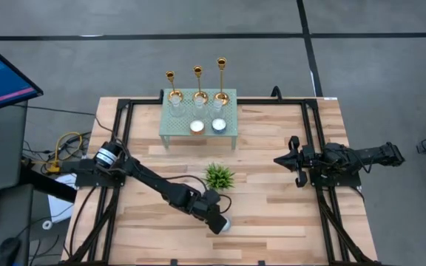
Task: Pick & Place candle stick holders
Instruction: Put the light blue scented candle on the shelf aligned with the other scented candles
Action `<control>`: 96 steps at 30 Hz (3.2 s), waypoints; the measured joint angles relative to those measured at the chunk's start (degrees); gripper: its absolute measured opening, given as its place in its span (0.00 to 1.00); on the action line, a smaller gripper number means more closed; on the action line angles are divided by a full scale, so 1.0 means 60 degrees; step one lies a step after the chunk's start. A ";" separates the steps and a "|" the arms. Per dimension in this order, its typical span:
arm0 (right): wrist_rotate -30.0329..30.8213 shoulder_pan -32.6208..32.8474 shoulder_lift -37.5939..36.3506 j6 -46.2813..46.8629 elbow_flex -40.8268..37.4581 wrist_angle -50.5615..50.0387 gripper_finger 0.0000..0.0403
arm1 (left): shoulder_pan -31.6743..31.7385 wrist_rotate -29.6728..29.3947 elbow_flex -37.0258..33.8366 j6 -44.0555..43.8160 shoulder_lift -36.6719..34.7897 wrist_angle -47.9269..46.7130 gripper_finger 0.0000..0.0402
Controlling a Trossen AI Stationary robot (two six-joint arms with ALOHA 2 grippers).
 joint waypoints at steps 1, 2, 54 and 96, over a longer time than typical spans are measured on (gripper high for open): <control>0.0000 0.0000 0.0000 0.0000 0.0000 0.0000 0.00 | 0.0000 0.0092 0.0006 -0.0010 0.0057 0.0002 0.28; 0.0000 0.0000 0.0000 -0.0001 0.0000 0.0000 0.00 | 0.0002 0.0229 0.0006 -0.0033 0.0099 -0.0031 0.28; 0.0000 -0.0002 0.0000 0.0000 0.0000 0.0000 0.00 | -0.0160 0.1231 -0.0001 0.4068 -0.1154 -0.0824 0.38; 0.0000 -0.0001 -0.0004 0.0000 0.0000 0.0000 0.00 | -0.0266 0.1710 0.0003 0.3936 0.0164 0.0282 0.02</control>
